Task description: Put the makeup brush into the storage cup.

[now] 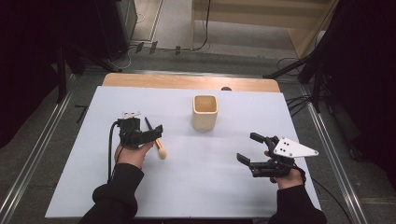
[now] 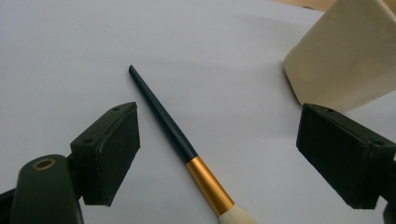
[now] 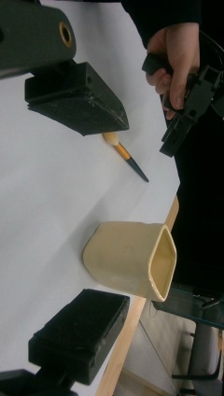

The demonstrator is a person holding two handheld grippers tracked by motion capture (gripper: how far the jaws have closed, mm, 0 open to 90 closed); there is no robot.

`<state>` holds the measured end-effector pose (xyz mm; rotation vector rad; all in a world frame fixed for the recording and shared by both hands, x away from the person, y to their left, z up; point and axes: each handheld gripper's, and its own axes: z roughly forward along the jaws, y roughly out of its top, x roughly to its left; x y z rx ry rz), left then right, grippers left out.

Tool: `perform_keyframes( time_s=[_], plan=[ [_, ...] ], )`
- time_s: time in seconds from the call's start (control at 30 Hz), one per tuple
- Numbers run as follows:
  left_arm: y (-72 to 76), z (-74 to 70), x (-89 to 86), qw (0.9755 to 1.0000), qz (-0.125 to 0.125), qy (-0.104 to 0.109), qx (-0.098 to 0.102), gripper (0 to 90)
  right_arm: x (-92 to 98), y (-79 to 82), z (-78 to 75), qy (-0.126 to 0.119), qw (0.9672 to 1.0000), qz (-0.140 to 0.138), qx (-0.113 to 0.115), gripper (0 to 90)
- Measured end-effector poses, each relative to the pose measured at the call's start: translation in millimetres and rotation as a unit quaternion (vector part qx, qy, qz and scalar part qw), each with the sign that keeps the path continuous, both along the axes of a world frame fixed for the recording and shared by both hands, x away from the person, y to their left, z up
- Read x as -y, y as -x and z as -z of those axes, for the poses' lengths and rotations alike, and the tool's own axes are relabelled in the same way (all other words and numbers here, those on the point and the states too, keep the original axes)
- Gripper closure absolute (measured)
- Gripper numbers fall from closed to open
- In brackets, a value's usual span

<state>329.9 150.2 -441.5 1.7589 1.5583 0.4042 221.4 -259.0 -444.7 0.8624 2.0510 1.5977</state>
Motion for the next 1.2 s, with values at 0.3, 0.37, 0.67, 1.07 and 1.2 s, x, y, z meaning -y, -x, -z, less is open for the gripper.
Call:
perform_keyframes(
  time_s=[0.3, 0.37, 0.67, 1.07, 1.2],
  plan=[
    [-17.2, -1.8, 4.9, 0.9965, -0.019, -0.015, -0.080, 13.8, -0.2, -0.2, 0.2, 0.003, 1.0000, 0.002, -0.001, 15.0],
    [-21.1, -3.9, 6.8, 0.9954, -0.023, -0.018, -0.091, 13.3, 0.0, -0.1, 0.2, 0.003, 1.0000, 0.002, -0.001, 15.0],
    [-39.8, -9.6, 21.4, 0.9854, -0.031, -0.048, -0.161, 14.3, 0.4, 0.2, 0.3, 0.004, 1.0000, 0.004, -0.001, 15.1],
    [-64.1, -12.9, 28.9, 0.9663, -0.048, -0.048, -0.248, 17.2, 1.0, 0.5, 0.3, 0.002, 1.0000, 0.004, -0.004, 15.1],
    [-71.1, -10.9, 32.3, 0.9563, -0.063, -0.048, -0.282, 16.3, 1.0, 0.6, 0.3, 0.003, 1.0000, 0.005, -0.004, 15.0]
  ],
)
